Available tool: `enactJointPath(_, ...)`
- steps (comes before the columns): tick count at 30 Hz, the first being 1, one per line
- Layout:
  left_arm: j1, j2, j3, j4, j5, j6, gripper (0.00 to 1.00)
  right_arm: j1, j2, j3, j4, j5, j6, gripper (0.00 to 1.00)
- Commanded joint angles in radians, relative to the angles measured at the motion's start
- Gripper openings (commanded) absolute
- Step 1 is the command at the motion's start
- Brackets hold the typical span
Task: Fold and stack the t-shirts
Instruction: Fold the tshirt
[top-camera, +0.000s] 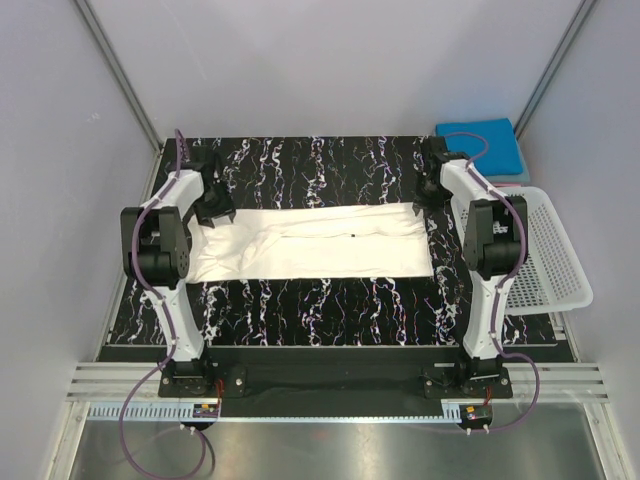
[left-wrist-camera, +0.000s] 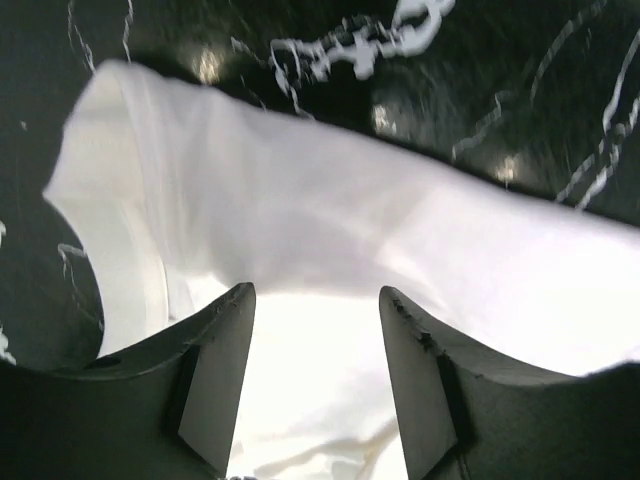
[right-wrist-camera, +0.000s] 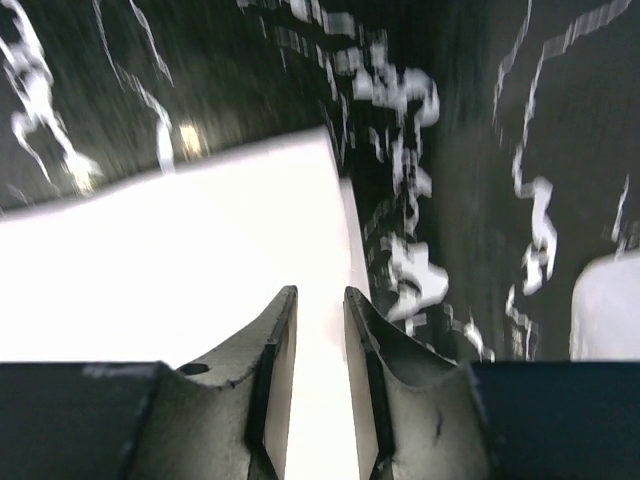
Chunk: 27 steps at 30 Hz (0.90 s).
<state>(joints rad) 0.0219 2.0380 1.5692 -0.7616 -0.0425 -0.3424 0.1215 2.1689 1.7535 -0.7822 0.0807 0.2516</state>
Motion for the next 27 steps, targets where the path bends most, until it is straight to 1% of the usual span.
enactJointPath(1,-0.046,-0.11,-0.053,-0.01,-0.053,0.026,0.58,-0.003,-0.116,-0.083,-0.051,-0.033,0.028,0.33)
enactJointPath(6,-0.059,-0.153,-0.149,0.01,-0.059,0.025,0.58,-0.003,-0.164,-0.164,0.004,-0.035,0.026,0.33)
enactJointPath(9,-0.059,-0.157,-0.173,0.015,-0.057,0.025,0.58,-0.003,-0.158,-0.199,0.027,-0.041,0.035,0.33)
enactJointPath(11,-0.059,-0.139,-0.175,0.012,-0.077,0.025,0.59,-0.003,-0.155,-0.222,0.052,-0.024,0.041,0.31)
enactJointPath(13,-0.057,-0.107,-0.172,0.005,-0.102,0.032,0.59,-0.005,-0.158,-0.248,0.081,0.005,0.035,0.28)
enactJointPath(16,-0.053,-0.064,-0.147,-0.016,-0.146,0.034,0.59,-0.005,-0.15,-0.253,0.109,0.045,0.023,0.19)
enactJointPath(17,-0.051,-0.056,-0.143,-0.024,-0.151,0.034,0.58,-0.005,-0.149,-0.255,0.115,0.054,0.021,0.14)
enactJointPath(18,-0.045,-0.049,-0.133,-0.027,-0.16,0.033,0.58,-0.005,-0.15,-0.256,0.119,0.066,0.02,0.0)
enactJointPath(27,-0.022,0.022,-0.1,-0.058,-0.253,0.019,0.59,-0.005,-0.219,-0.316,0.129,0.129,0.023,0.0)
